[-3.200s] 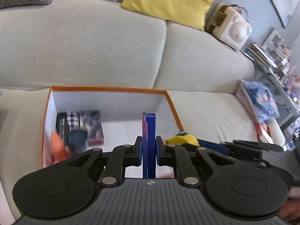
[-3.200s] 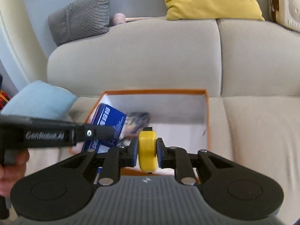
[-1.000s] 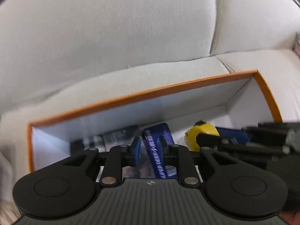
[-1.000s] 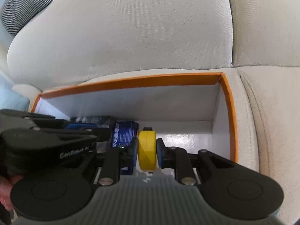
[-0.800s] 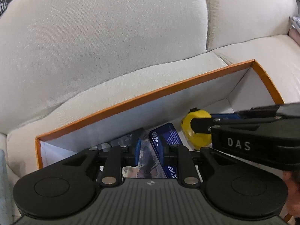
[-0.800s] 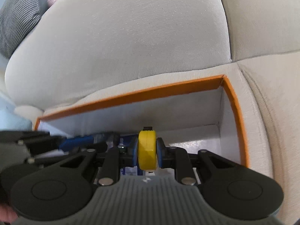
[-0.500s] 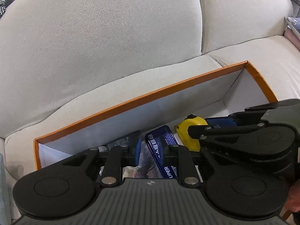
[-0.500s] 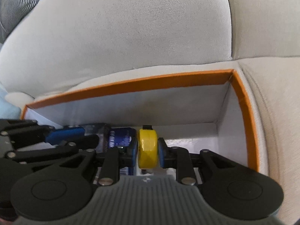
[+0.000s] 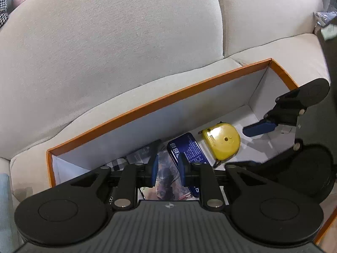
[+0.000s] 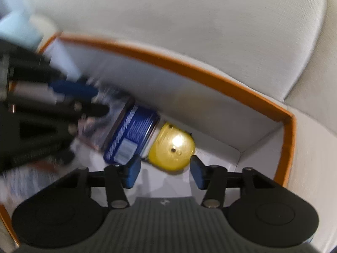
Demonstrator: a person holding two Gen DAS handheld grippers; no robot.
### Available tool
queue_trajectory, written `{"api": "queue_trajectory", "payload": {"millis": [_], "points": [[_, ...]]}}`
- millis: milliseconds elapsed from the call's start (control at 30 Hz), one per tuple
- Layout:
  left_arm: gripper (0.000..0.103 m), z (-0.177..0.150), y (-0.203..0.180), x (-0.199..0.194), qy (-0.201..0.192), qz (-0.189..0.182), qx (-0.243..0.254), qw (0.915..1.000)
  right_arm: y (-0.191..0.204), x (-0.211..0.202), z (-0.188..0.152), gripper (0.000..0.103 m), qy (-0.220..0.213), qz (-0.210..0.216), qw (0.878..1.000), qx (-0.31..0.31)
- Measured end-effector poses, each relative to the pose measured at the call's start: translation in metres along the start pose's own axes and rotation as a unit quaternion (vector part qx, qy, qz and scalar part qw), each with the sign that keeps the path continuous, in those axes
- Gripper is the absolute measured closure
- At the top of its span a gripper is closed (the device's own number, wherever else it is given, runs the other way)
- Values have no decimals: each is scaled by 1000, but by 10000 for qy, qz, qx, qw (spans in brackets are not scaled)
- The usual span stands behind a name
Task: Organize rigid objects
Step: 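Lower and release the blue card with left tool while right tool releases the tape measure, then withdraw both tools from the box toward the items in front of it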
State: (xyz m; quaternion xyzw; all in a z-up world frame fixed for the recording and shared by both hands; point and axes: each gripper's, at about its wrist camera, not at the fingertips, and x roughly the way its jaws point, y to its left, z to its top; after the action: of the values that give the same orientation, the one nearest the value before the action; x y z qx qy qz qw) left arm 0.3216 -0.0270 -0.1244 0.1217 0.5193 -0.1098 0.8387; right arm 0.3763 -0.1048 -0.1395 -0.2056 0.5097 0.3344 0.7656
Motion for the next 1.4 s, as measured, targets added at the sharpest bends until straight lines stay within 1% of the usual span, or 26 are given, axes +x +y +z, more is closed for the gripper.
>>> {"api": "queue_trajectory", "payload": {"millis": [67,133,167,267,333,433,467,500,600,633,733,800,867,967,1100,1167,1233,1267,1333,1400], "points": [[78,0,2,-1,-9,-26,-53,10000,4,5,-1,52,163,-87,9995,-261],[78,0,3,-3,-31,-66,-52,10000,3,10,1,58,279,-15,9993,-256],[78,0,4,-3,-40,-76,-49,10000,2,11,2,58,296,24,9993,-242],[78,-2,2,-8,-55,-105,-85,9999,5,14,7,58,255,-99,9989,-372],[78,-1,3,-11,-62,-114,-132,9998,7,15,10,58,240,-108,9987,-442],[78,-3,5,-12,-75,-114,-164,9998,8,17,14,64,213,-192,9984,-480],[78,-4,4,-10,-78,-111,-176,9998,8,17,15,67,192,-204,9986,-439],[78,-5,4,-10,-82,-114,-178,9997,7,17,16,68,185,-212,9990,-353],[78,-6,6,-10,-91,-115,-184,9997,3,19,17,65,150,-190,9997,82],[78,-7,7,-10,-92,-109,-187,9997,4,19,17,65,110,-199,9997,109],[78,-6,7,-11,-92,-105,-189,9997,9,18,14,64,6,-259,9996,-89],[78,-7,5,-15,-129,-133,-167,9997,10,17,14,65,11,-261,9994,-204],[78,-8,3,-21,-206,-175,-142,9995,9,16,15,66,55,-228,9996,-168],[77,-10,1,-30,-352,-232,-141,9990,9,8,16,67,-52,-257,9996,-107],[77,-18,-6,-51,-748,-393,-53,9964,12,-12,12,66,-288,-304,9991,-74],[76,-24,-11,-64,-983,-423,4,9943,17,-28,7,65,-480,-368,9982,-44],[69,-31,-14,-78,-1212,-393,7,9919,22,-43,0,65,-661,-409,9970,10],[67,-35,-17,-87,-1324,-394,-19,9904,25,-52,-5,64,-741,-414,9964,42],[67,-41,-20,-99,-1451,-434,-51,9884,30,-67,-14,64,-868,-394,9954,125],[67,-48,-24,-112,-1565,-431,-72,9867,35,-81,-23,60,-984,-417,9941,181]]}}
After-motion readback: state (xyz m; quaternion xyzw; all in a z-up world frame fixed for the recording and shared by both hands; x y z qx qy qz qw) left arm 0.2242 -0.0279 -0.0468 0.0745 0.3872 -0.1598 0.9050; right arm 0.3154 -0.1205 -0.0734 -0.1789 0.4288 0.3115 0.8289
